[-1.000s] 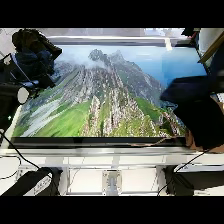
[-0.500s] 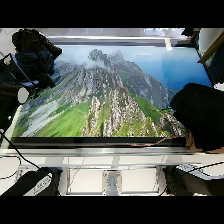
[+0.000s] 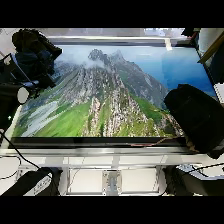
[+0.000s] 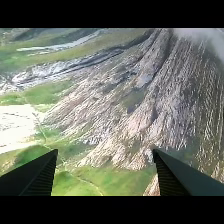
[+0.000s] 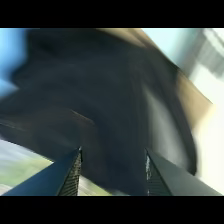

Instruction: Fold the clothes and pants, and hang the long-sleeved shirts on hangers.

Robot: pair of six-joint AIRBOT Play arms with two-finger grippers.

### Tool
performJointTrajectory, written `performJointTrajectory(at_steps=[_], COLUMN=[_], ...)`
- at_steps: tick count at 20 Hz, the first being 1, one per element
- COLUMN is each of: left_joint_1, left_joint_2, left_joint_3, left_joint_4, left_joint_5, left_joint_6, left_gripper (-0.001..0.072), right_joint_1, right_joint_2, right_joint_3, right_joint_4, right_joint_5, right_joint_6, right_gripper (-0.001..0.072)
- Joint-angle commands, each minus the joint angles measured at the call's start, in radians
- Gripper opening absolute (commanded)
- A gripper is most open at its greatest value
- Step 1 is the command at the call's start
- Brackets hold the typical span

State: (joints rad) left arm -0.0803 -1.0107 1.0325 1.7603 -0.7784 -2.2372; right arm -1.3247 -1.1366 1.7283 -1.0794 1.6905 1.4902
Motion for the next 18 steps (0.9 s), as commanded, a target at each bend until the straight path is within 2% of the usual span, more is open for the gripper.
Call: performJointTrajectory(at_steps=[1, 3, 6, 9, 13, 18], left_joint_1=[-0.001, -0.001, -0.001, -0.001, -0.001, -0.001], left_joint_2=[0.0, 0.0, 0.0, 0.0, 0.0, 0.0], left_joint_3=[0.001, 0.001, 0.001, 0.001, 0.001, 0.001], left_joint_4=[0.0, 0.0, 0.0, 0.0, 0.0, 0.0], left_joint_5=[0.0, 0.0, 0.0, 0.0, 0.0, 0.0], left_joint_6=[0.0, 0.0, 0.0, 0.0, 0.0, 0.0], left_gripper=[0.0695, 0.0696, 0.0696, 0.0696, 0.0696, 0.0696], right_joint_1=[0.105, 0.305, 0.658, 0.92, 1.07, 1.097], right_joint_2=[0.0, 0.0, -0.001, -0.023, -0.061, -0.073], right_joint_3=[0.089, 0.085, 0.057, 0.049, 0.048, 0.048], right_joint_4=[0.507, 0.47, 0.223, -0.005, -0.044, -0.045], right_joint_5=[-0.107, -0.087, -0.087, -0.095, -0.094, -0.092], right_joint_6=[-0.041, -0.095, -0.109, -0.127, -0.127, -0.126], right_gripper=[0.0445, 0.0445, 0.0445, 0.0445, 0.0445, 0.0446])
